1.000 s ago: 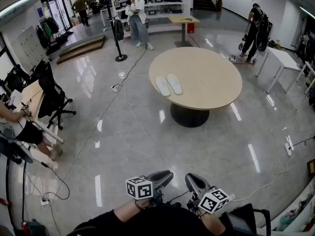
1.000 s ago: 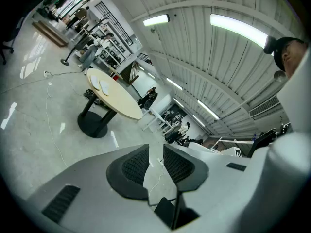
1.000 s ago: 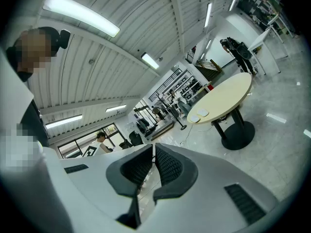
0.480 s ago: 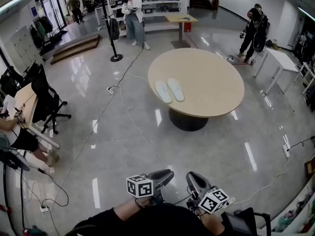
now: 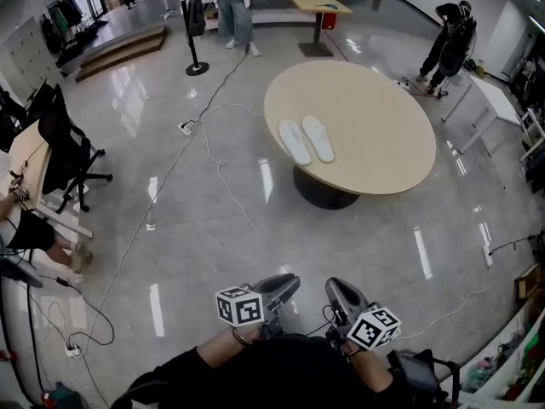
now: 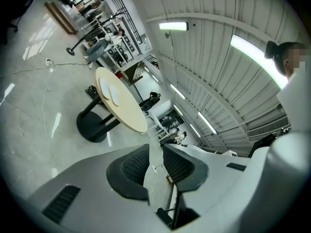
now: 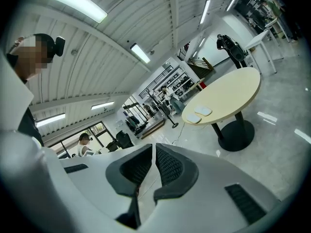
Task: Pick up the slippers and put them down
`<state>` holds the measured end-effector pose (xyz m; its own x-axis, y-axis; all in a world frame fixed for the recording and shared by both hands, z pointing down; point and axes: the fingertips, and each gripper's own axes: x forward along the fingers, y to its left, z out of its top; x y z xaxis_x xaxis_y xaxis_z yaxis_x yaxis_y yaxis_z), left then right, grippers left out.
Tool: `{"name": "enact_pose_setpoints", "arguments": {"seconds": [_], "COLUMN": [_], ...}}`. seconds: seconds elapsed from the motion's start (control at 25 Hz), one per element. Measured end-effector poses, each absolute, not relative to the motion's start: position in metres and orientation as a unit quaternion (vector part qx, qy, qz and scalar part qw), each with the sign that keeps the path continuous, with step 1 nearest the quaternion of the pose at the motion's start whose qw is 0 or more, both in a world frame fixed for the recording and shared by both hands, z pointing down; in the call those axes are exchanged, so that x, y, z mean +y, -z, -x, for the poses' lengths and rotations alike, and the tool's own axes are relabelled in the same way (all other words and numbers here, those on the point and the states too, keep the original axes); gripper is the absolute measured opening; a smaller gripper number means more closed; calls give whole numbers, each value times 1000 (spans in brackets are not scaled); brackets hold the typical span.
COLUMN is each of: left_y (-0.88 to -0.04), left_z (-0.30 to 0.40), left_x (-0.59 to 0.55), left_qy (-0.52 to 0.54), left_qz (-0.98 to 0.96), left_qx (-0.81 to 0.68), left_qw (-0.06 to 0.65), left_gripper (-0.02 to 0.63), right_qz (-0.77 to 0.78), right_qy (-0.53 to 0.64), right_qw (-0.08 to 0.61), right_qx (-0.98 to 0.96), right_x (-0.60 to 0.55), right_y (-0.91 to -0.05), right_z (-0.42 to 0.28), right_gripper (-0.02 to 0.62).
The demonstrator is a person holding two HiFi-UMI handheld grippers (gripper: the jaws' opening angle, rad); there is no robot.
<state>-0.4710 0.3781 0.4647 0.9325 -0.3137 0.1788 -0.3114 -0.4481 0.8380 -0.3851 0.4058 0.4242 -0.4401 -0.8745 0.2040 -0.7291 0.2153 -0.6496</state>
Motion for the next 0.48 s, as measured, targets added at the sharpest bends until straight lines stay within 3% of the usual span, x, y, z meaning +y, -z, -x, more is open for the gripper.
{"name": "enact_pose_setpoints", "arguments": {"seconds": [0.48], "left_y": [-459], "left_z": [501], "left_x": [297], "left_qy": [55], "left_qz": [-846], "left_qx": [-183], "left_qw": [499], "left_gripper": [82], "right_qz": [523], "right_qy": [377], "right_qw": [94], "right_qx": [759], "right_x": [322], "right_y": [-431], "right_z": [402], "right_gripper": [32]}}
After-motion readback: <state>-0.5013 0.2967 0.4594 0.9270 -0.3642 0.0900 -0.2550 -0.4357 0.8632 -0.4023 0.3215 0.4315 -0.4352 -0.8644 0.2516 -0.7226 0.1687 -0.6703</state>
